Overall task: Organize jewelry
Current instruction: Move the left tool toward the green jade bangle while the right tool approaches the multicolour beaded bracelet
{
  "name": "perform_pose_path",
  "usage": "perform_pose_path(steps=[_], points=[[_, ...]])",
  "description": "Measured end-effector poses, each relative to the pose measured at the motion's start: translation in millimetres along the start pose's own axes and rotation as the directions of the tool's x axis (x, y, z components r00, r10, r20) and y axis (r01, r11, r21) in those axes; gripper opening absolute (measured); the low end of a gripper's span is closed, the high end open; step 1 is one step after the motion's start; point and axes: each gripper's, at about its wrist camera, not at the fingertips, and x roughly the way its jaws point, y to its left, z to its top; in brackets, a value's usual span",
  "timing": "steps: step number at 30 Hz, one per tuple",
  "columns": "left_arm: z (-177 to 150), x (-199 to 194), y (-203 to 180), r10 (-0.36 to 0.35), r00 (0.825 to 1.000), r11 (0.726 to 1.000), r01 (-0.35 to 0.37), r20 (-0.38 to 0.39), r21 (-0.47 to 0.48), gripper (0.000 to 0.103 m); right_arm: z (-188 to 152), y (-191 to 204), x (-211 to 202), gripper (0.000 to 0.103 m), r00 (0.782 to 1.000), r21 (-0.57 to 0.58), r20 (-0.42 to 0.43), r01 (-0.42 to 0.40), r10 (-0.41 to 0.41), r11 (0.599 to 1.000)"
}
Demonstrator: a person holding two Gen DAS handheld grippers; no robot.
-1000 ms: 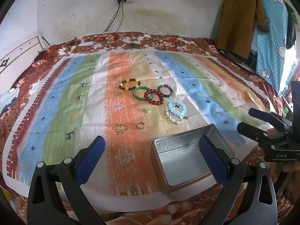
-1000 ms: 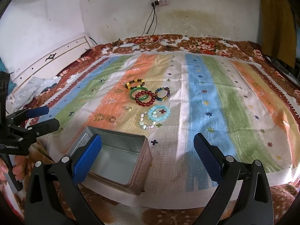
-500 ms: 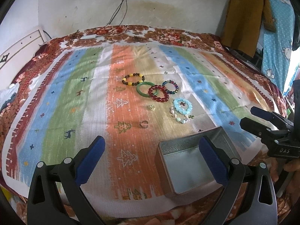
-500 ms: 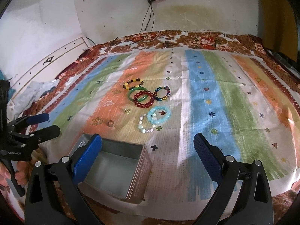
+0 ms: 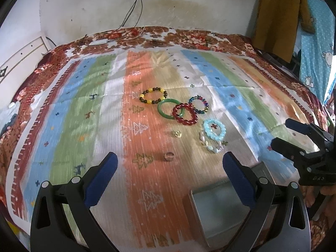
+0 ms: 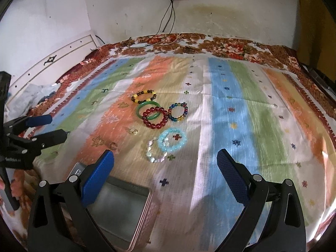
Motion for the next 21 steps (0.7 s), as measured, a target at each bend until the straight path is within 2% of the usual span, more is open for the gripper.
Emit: perform_pose_path(steps=[6,9,16,21], points=[[14,14,9,0.028,0.999,0.999,-0.028,-0.016,-0.019,0.098,10,-10,13,0.099,0.999,0.036,-0.037,-0.017,0.018,0.999],[20,22,14,0.003,0.999,0.999,-0.004,-0.037,-0.045,0.098,16,-11,17,0.099,0.999,0.027,-0.039,-0.008,0.009,1.0],[36,37,18,0.049,0.998,0.998,-0.05,-0.04,-0.039,0.098,33,-15,33,0.099,0.999,0.014,-0.053,0.015,-0.014,1.0],[49,52,27,0.044,0.997,0.996,-0.048,-0.059,-0.071,0.098,44,-21,46,0.099,0.998,0.029,-0.066,0.018,-0.016,0.999]])
